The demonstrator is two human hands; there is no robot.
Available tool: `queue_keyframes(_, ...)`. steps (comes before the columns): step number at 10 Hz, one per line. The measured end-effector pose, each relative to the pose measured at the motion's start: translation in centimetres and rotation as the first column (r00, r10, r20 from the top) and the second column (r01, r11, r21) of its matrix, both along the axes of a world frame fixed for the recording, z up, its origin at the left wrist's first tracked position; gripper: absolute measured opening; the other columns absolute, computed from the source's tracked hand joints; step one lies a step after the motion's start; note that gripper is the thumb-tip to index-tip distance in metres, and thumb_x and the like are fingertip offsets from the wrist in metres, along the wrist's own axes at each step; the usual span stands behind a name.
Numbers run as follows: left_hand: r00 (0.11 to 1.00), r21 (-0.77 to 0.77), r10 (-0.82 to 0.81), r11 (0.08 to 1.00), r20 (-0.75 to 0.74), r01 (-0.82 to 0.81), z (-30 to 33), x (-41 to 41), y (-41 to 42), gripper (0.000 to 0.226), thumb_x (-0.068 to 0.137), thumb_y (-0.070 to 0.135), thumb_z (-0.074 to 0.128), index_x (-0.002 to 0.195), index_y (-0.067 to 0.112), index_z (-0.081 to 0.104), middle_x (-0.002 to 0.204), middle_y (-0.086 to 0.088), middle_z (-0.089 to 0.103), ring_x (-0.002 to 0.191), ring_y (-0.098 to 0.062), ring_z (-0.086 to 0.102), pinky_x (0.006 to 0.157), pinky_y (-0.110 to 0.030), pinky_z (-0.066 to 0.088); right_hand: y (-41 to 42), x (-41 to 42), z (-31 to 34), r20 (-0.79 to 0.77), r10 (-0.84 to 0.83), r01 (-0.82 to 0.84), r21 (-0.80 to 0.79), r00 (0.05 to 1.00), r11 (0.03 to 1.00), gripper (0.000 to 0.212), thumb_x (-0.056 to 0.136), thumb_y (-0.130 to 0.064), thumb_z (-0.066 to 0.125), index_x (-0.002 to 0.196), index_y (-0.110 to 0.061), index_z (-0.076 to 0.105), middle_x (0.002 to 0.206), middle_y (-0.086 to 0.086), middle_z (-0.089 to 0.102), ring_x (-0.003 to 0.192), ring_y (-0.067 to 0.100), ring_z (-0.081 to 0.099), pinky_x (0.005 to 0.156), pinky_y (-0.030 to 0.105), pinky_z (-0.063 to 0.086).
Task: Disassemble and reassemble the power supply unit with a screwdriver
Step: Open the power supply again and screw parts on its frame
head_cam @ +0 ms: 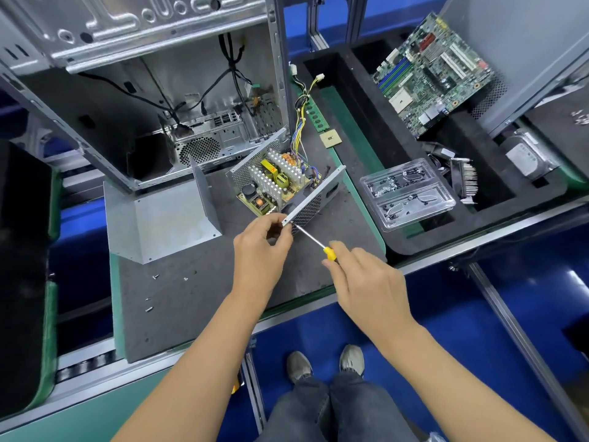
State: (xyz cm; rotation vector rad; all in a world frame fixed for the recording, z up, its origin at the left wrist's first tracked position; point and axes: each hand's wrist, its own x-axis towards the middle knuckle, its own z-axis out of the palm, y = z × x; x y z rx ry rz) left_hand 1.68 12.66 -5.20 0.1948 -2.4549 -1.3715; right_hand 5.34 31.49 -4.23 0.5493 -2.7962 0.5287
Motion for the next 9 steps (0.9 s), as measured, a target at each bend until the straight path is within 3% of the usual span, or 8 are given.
queue_keyframes(1, 1.0, -0.012, 0.024, 1.0, -0.015, -0.025, 0.1, -0.2, -0.1, 0.015, 0.087, 0.006, 0.071, 0.099, 0.015, 0.074, 0.086, 0.008, 0.07, 0.082, -0.002, 0.064, 0.072, -0.002, 0.043, -1.0, -1.1, 0.3, 0.568, 0.117, 0.314, -0.603, 0.815, 0.734, 0.025, 0.099, -0.038, 0.056, 0.093, -0.017, 0.069, 0.055, -0.007, 0.038, 0.044, 0.014, 0.031, 0.041, 0.026, 0.029)
queue_keyframes(2, 1.0, -0.032, 0.017, 0.999, -0.016, -0.018, 0.2, -0.2, -0.4, 0.015, 0.087, 0.005, 0.071, 0.098, 0.015, 0.074, 0.084, 0.015, 0.067, 0.082, 0.0, 0.063, 0.073, -0.001, 0.041, -1.2, -1.9, 1.5, 0.798, 0.553, 0.879, -0.419, 0.238, 0.226, 0.033, 0.096, -0.045, 0.058, 0.099, -0.015, 0.072, 0.055, -0.004, 0.034, 0.039, 0.009, 0.021, 0.035, 0.02, 0.021)
queue_keyframes(4, 0.999, 0.012, 0.047, 0.999, 0.0, -0.047, 0.1, 0.0, -0.1, 0.016, 0.087, 0.009, 0.072, 0.099, 0.019, 0.075, 0.087, 0.024, 0.066, 0.083, 0.003, 0.064, 0.074, -0.001, 0.042, -1.0, 0.1, 0.2, 0.095, -0.067, 0.072, -0.045, 0.993, 0.996, 0.021, 0.096, -0.038, 0.062, 0.1, -0.019, 0.07, 0.062, -0.004, 0.051, 0.05, 0.018, 0.048, 0.042, 0.031, 0.042)
queue_keyframes(5, 0.997, 0.024, 0.079, 0.997, -0.004, -0.078, 0.0, -0.1, 0.0, 0.016, 0.086, 0.008, 0.072, 0.1, 0.016, 0.076, 0.084, 0.026, 0.066, 0.078, 0.003, 0.064, 0.073, -0.001, 0.042, -2.4, -0.7, 1.0, 0.636, 0.077, 0.417, -0.587, 0.768, 0.693, 0.037, 0.098, -0.044, 0.056, 0.088, -0.01, 0.066, 0.054, -0.006, 0.035, 0.045, 0.015, 0.029, 0.043, 0.026, 0.028)
queue_keyframes(6, 0.997, 0.005, 0.076, 0.997, -0.015, -0.076, -0.2, -0.1, -0.3, 0.018, 0.087, 0.007, 0.072, 0.102, 0.015, 0.075, 0.085, 0.024, 0.066, 0.078, 0.009, 0.063, 0.075, -0.001, 0.042, -2.8, -0.9, 2.0, 0.8, 0.557, 0.902, -0.387, 0.223, 0.194, 0.036, 0.097, -0.045, 0.058, 0.098, -0.011, 0.069, 0.057, -0.003, 0.03, 0.04, 0.009, 0.018, 0.035, 0.02, 0.018)
queue_keyframes(7, 0.999, 0.019, 0.048, 0.999, 0.001, -0.048, -0.2, 0.1, -0.2, 0.024, 0.087, 0.008, 0.074, 0.109, 0.017, 0.072, 0.09, 0.023, 0.067, 0.085, 0.005, 0.065, 0.078, -0.003, 0.044, -1.9, -0.3, 1.6, 0.775, 0.281, 0.587, -0.619, 0.566, 0.522, 0.017, 0.094, -0.042, 0.063, 0.101, -0.026, 0.063, 0.059, -0.006, 0.043, 0.043, 0.008, 0.036, 0.039, 0.02, 0.03)
queue_keyframes(8, 0.998, 0.024, 0.062, 0.998, 0.023, -0.062, -0.2, 0.1, 0.1, 0.03, 0.087, 0.01, 0.074, 0.114, 0.018, 0.065, 0.091, 0.025, 0.065, 0.089, 0.012, 0.061, 0.078, 0.0, 0.041, -1.0, 0.6, 0.7, 0.151, -0.053, 0.07, -0.111, 0.987, 0.991, 0.016, 0.098, -0.032, 0.059, 0.104, -0.02, 0.068, 0.063, -0.007, 0.054, 0.052, 0.014, 0.05, 0.042, 0.026, 0.039)
queue_keyframes(9, 0.995, 0.002, 0.093, 0.996, 0.032, -0.093, -0.4, 0.1, 0.3, 0.029, 0.088, 0.012, 0.074, 0.115, 0.018, 0.065, 0.093, 0.019, 0.066, 0.088, 0.019, 0.058, 0.079, 0.001, 0.039, -2.1, -0.2, 1.0, 0.502, -0.023, 0.26, -0.407, 0.864, 0.876, 0.038, 0.1, -0.041, 0.05, 0.102, -0.007, 0.068, 0.053, -0.005, 0.037, 0.045, 0.019, 0.033, 0.04, 0.025, 0.028)
